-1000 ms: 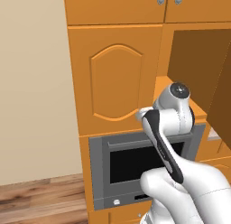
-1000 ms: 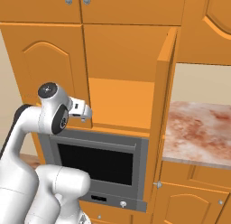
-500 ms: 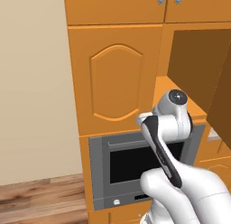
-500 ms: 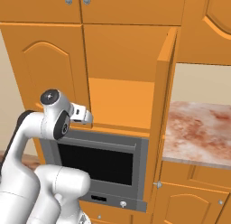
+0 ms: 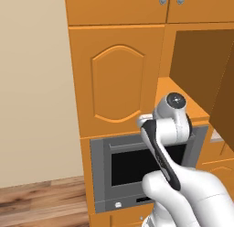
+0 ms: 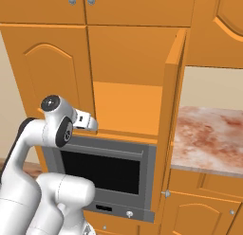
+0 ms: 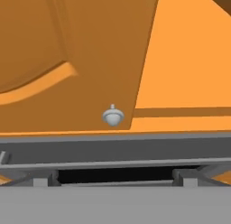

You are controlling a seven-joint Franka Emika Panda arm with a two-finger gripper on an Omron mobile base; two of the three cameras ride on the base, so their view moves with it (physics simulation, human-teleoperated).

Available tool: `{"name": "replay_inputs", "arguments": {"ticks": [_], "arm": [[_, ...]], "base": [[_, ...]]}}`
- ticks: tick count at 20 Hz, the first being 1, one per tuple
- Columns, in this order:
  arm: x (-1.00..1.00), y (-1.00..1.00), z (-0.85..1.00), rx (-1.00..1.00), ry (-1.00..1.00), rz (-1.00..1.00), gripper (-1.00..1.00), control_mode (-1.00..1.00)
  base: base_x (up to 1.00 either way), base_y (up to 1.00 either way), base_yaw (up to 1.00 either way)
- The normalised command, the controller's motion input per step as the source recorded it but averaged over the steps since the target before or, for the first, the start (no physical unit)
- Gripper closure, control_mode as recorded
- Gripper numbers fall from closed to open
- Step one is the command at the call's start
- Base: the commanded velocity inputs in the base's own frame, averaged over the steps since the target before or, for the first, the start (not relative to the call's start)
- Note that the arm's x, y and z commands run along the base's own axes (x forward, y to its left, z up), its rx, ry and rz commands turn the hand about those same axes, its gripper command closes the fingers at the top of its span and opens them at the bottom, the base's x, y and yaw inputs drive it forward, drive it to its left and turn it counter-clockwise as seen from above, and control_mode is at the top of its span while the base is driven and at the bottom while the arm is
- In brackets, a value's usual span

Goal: Open the cabinet. Pick the sponge and place it next to the sink. Then close the cabinet.

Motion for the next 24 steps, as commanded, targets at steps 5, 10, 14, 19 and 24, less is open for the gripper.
{"name": "replay_inputs", "arguments": {"ticks": [5,10,14,19,24], "arm": [[0.01,0.00,0.00,0.06,0.00,-0.04,-1.00,-1.00],[0.00,0.00,0.00,0.12,0.00,0.00,-1.00,-1.00],[0.00,0.00,0.00,0.10,-0.03,0.00,-1.00,-1.00],[0.10,0.00,0.00,0.01,-0.11,0.00,-1.00,-1.00],[0.12,0.00,0.01,0.00,-0.08,0.00,-1.00,-1.00]], "base": [[0.00,0.00,0.00],[0.00,0.00,0.00],[0.00,0.00,0.00],[0.00,0.00,0.00],[0.00,0.00,0.00]]}}
